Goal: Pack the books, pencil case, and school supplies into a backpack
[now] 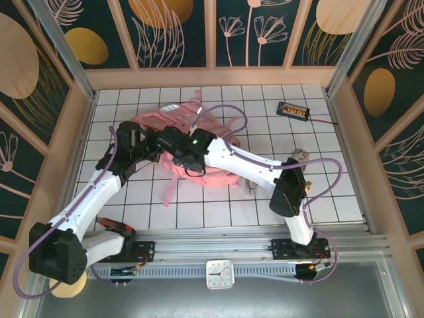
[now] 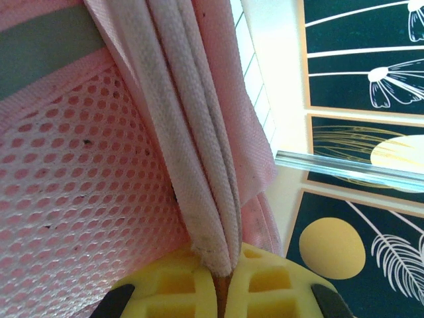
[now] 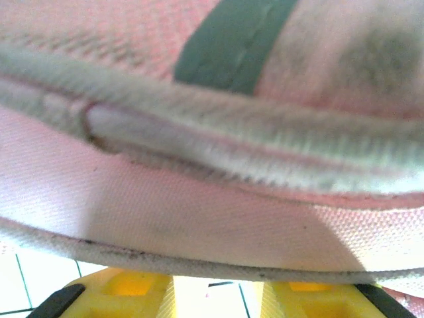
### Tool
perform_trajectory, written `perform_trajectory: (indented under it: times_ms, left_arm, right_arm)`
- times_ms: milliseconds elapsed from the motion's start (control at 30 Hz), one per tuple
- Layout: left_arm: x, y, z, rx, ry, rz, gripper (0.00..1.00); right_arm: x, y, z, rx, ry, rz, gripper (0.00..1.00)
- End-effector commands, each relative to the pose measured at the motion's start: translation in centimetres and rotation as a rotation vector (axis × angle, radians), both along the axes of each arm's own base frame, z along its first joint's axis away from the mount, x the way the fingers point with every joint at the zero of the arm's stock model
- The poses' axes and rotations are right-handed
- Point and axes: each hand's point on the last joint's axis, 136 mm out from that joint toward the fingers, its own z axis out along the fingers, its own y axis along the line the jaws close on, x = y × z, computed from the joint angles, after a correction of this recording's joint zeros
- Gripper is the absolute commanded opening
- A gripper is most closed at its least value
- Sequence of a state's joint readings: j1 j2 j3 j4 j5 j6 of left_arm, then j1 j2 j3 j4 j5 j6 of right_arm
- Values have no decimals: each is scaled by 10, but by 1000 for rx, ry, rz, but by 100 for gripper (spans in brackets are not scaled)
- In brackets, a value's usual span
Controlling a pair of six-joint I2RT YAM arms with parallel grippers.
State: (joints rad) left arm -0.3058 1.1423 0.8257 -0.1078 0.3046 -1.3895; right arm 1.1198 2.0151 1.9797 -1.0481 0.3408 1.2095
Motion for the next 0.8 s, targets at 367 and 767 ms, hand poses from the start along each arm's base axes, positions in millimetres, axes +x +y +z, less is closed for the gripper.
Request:
perform_trajectory:
  times_ms: [367,767]
  left_arm:
    - [-11,-22,85,-147,-235,-118,0]
    - [-5,-16,78,-55,-243,-114,0]
  right_arm:
    - [42,2,11,-69,-271,-26,18]
    - [3,-28,3,-63,-58,33,0]
